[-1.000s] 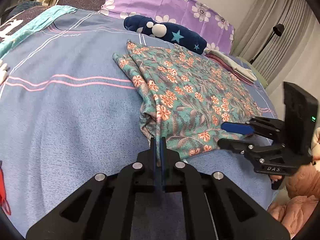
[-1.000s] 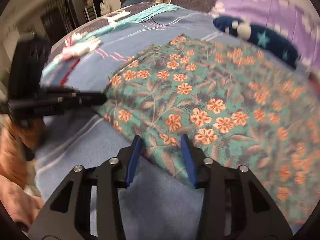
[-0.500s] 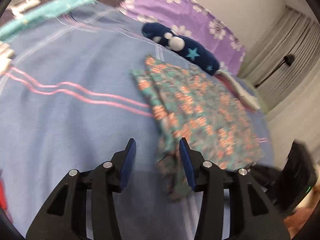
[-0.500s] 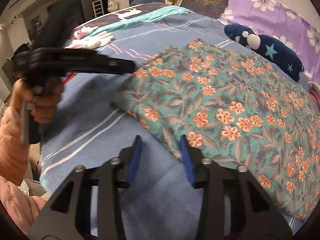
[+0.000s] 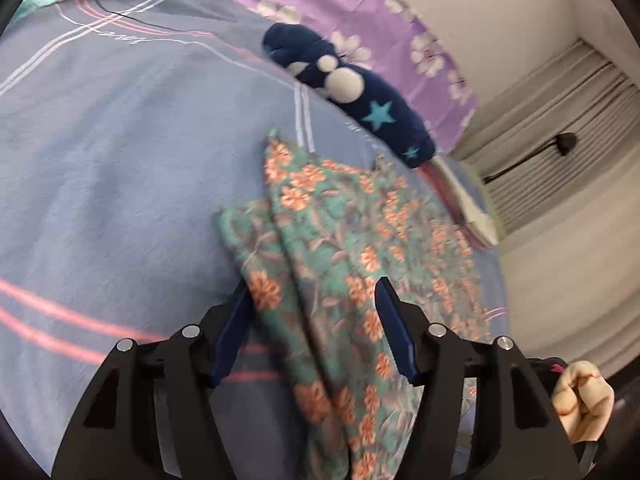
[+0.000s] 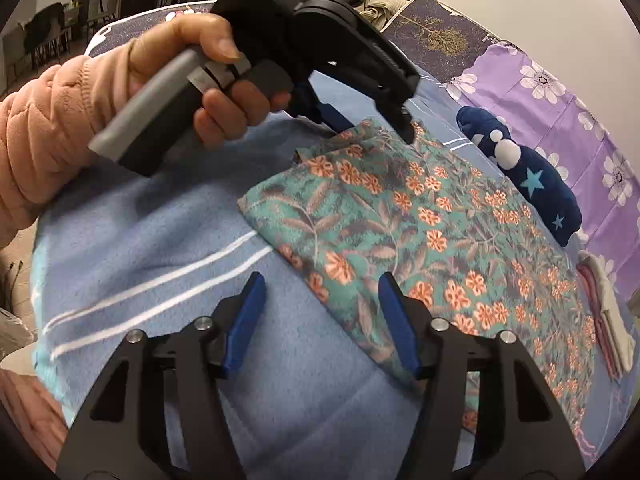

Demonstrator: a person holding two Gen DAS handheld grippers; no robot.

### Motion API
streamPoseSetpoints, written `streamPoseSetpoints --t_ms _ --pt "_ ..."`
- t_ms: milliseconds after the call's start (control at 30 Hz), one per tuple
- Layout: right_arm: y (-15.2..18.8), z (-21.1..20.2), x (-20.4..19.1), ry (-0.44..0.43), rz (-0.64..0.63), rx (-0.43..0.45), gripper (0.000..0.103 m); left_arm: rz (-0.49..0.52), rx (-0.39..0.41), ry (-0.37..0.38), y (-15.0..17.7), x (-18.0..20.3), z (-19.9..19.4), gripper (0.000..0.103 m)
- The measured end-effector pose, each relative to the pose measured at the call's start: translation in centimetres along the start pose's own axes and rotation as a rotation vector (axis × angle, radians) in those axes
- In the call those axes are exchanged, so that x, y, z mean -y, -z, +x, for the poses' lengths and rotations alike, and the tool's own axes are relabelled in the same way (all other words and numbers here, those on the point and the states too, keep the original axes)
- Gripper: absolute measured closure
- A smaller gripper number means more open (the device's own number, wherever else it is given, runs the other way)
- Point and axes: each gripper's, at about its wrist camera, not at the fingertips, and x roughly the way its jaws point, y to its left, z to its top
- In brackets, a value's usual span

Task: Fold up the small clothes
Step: 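Grasp the folded shirt corner with the right tool while the left tool grasps its edge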

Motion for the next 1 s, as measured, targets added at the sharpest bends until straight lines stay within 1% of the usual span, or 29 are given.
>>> streamPoseSetpoints --t_ms 100,167,233,300,400,433,467,533,567,633,667,700,767,800,833,867,933,1000 --pt "-0.8 0.5 -0.4 0.016 -0.007 -0.01 0.042 0.028 0.026 0.03 -0.1 -0.1 0.5 0.041" --pt "-1.5 1.2 -0.5 0.04 -0.021 -0.01 0.042 0.024 0.031 0.036 -0.4 -0.1 0.7 0.041" --pt "-2.2 1.8 -1.2 0.097 -0.052 0.0 0.039 0.021 0.026 0.024 -0.8 -0.1 1.0 0.041" --pt "-2.8 2.4 -2.1 0.16 -0.103 0.012 0.039 0.037 0.015 -0.003 -1.3 0.4 1.4 0.041" --pt "-3.3 3.1 -2.9 0.22 -0.149 0.026 0.041 0.059 0.007 -0.033 -2.0 1.0 2.2 0.041" --pt "-3.4 3.2 -3.0 0.223 -0.154 0.03 0.044 0.062 0.003 -0.031 -2.1 1.1 2.4 0.041" --pt "-3.5 3.3 -3.0 0.217 -0.158 0.03 0.05 0.075 -0.004 -0.02 -2.3 1.2 2.7 0.041" --pt "-3.8 3.6 -3.1 0.217 -0.172 0.027 0.057 0.099 -0.01 0.013 -2.4 1.4 2.9 0.041" --pt "-4.0 3.7 -3.2 0.232 -0.183 0.028 0.061 0.107 -0.019 0.034 -2.4 1.4 3.1 0.041" --pt "-4.5 4.2 -3.6 0.258 -0.209 0.022 0.067 0.126 -0.032 0.033 -2.4 1.8 3.4 0.041" --pt "-4.5 4.3 -3.6 0.255 -0.211 0.021 0.071 0.135 -0.036 0.024 -2.4 1.9 3.5 0.046" --pt "-4.7 4.4 -3.6 0.247 -0.209 0.017 0.072 0.153 -0.043 -0.003 -2.5 2.2 3.6 0.052" --pt "-4.8 4.3 -3.8 0.232 -0.197 0.017 0.074 0.163 -0.055 -0.034 -2.6 2.2 3.9 0.074" --pt "-4.8 4.2 -3.5 0.22 -0.186 0.017 0.075 0.153 -0.059 -0.048 -2.8 2.0 4.0 0.079" --pt "-4.8 4.2 -3.2 0.206 -0.167 0.015 0.083 0.131 -0.064 -0.046 -3.0 1.6 4.0 0.085" --pt "-4.8 4.2 -2.7 0.202 -0.146 0.017 0.09 0.11 -0.067 -0.037 -3.2 1.3 4.1 0.089" --pt "-4.8 3.6 -1.5 0.159 -0.082 0.039 0.092 0.068 -0.068 -0.024 -3.5 0.9 4.1 0.092" --pt "-4.9 2.3 -0.2 0.138 -0.02 0.087 0.093 0.075 -0.06 -0.039 -3.5 1.3 3.9 0.092"
